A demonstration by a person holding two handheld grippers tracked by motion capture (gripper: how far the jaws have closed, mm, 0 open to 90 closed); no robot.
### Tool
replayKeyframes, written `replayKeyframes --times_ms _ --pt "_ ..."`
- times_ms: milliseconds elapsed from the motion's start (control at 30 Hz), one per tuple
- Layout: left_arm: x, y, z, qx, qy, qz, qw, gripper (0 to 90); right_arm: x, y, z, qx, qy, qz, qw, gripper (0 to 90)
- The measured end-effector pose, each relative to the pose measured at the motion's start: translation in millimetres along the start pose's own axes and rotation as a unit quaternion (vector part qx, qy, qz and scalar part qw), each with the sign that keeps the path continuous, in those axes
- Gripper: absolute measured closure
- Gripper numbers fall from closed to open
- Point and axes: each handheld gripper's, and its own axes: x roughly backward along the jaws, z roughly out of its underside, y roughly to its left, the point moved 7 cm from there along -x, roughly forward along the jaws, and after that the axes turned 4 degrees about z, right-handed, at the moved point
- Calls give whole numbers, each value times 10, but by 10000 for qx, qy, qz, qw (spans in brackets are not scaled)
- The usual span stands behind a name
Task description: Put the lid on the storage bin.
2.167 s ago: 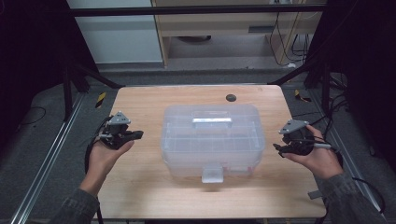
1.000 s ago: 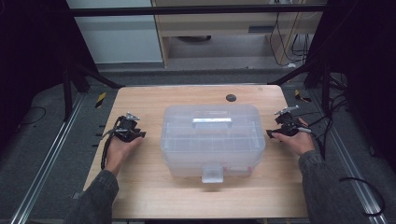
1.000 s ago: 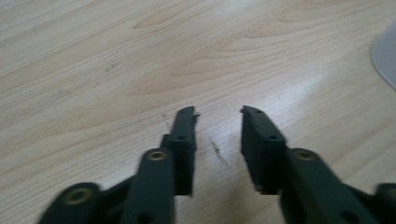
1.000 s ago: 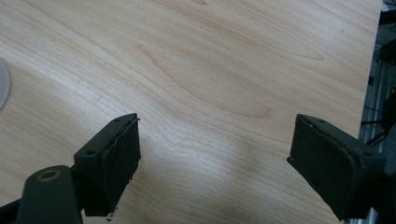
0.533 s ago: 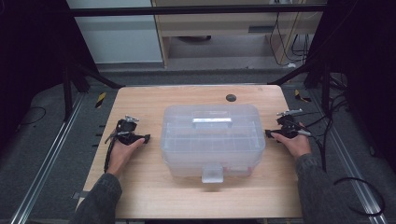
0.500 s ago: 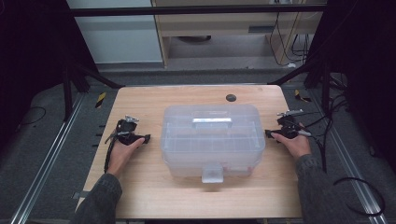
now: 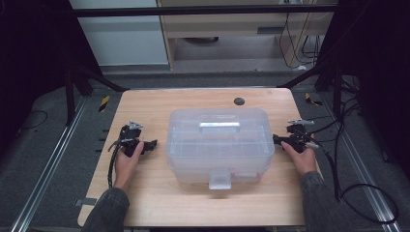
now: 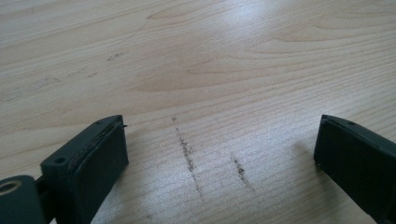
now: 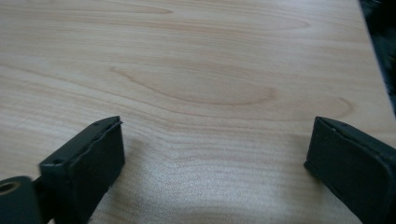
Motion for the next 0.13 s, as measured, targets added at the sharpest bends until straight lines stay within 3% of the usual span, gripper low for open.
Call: replayKeyframes --times_ms 133 --pt "1 -4 3 56 4 -20 10000 0 19 64 18 -283 56 232 9993 3"
